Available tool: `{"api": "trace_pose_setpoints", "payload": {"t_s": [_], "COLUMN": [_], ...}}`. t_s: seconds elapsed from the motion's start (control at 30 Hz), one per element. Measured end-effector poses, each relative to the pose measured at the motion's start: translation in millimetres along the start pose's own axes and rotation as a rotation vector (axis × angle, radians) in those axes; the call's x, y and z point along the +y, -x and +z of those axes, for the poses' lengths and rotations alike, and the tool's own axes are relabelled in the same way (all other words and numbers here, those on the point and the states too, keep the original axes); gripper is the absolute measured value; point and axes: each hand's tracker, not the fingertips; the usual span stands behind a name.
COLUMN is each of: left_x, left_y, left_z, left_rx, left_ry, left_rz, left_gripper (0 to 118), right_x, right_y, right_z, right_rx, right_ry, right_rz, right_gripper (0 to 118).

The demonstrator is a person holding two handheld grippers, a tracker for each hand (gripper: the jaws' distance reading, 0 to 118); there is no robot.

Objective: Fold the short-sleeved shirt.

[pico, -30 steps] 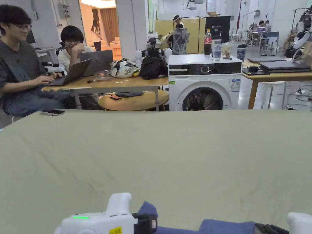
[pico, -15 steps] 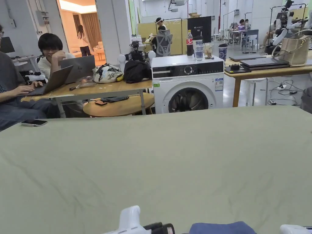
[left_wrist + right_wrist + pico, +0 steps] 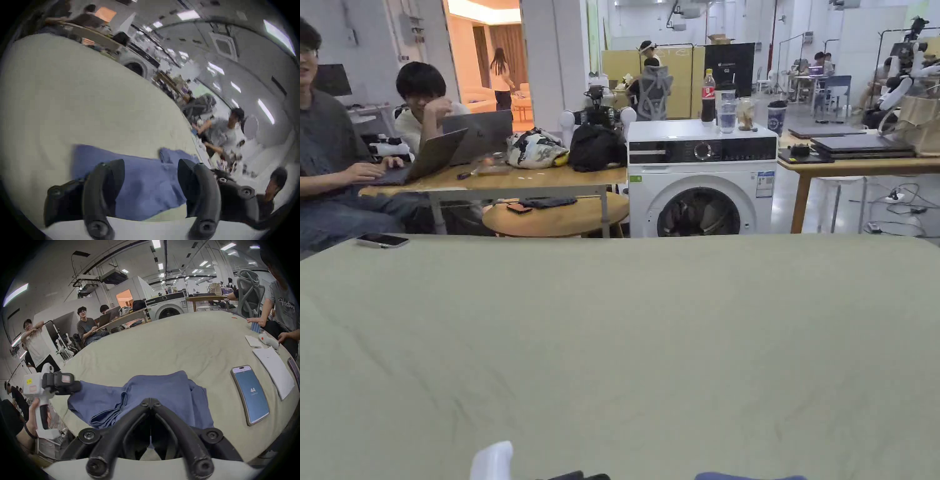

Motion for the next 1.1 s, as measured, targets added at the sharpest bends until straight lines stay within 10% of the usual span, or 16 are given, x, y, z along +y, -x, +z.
{"api": "trace_pose_setpoints", "payload": {"t_s": [0.3, 0.43, 0.57, 0.83, 1.1], "left_x": [-14.6, -27.8, -19.2, 33.4, -23.0], "left_y": [90.7, 83.5, 80.1, -30.7, -137.1], "left_z": [31.1, -4.9, 2.8, 71.4, -102.3], "left_rx": [0.038, -0.044, -0.027, 0.211, 0.103], "left_ry": [-0.032, -0.004, -0.079, -0.170, 0.158], "left_rz": [0.362, 0.395, 0.383, -0.144, -0.354], "left_gripper": [67, 9, 7, 7, 10], "right_x": [2.5, 2.0, 4.3, 8.0, -0.3], "right_y": [17.8, 19.9, 11.3, -11.7, -19.1], "right_z": [-15.2, -9.5, 0.4, 6.7, 30.5], "right_rx": [0.067, 0.052, 0.031, 0.006, -0.016], "right_ry": [0.018, 0.027, 0.019, -0.016, -0.057], "right_rz": [-0.009, 0.018, 0.014, -0.044, -0.084], "right_gripper": [0, 0, 0, 0, 0]}}
